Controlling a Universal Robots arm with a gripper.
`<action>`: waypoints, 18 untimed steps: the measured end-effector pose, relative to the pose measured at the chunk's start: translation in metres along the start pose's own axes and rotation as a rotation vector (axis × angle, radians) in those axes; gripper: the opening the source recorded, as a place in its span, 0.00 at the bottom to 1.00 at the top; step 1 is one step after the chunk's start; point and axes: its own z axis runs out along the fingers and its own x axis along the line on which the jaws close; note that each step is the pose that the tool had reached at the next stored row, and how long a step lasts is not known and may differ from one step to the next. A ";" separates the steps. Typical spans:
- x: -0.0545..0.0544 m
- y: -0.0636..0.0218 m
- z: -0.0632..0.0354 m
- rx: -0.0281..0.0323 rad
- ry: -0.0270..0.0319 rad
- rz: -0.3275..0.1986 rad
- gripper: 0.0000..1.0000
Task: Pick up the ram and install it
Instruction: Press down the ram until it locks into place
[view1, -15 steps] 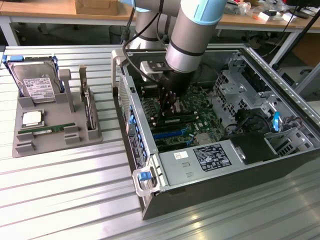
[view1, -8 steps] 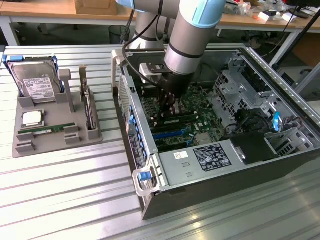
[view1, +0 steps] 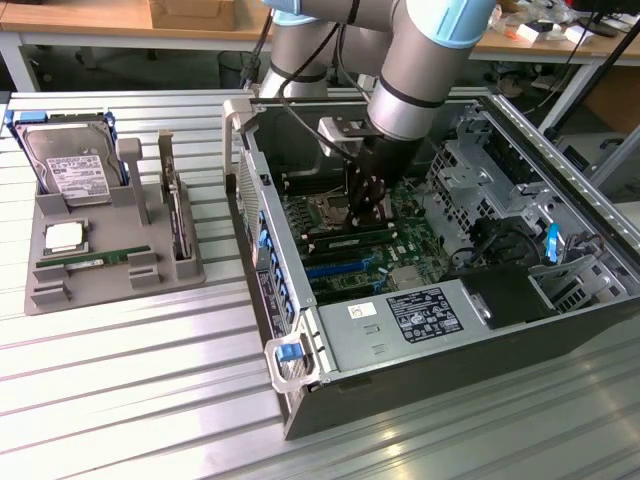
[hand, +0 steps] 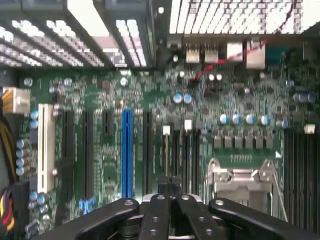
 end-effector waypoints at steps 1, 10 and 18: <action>0.000 -0.0085 -0.0007 -0.0016 -0.0001 0.000 0.11; 0.000 -0.0764 -0.0063 -0.0203 -0.0001 0.000 0.11; 0.001 -0.1059 -0.0348 -0.0218 -0.0001 0.000 0.11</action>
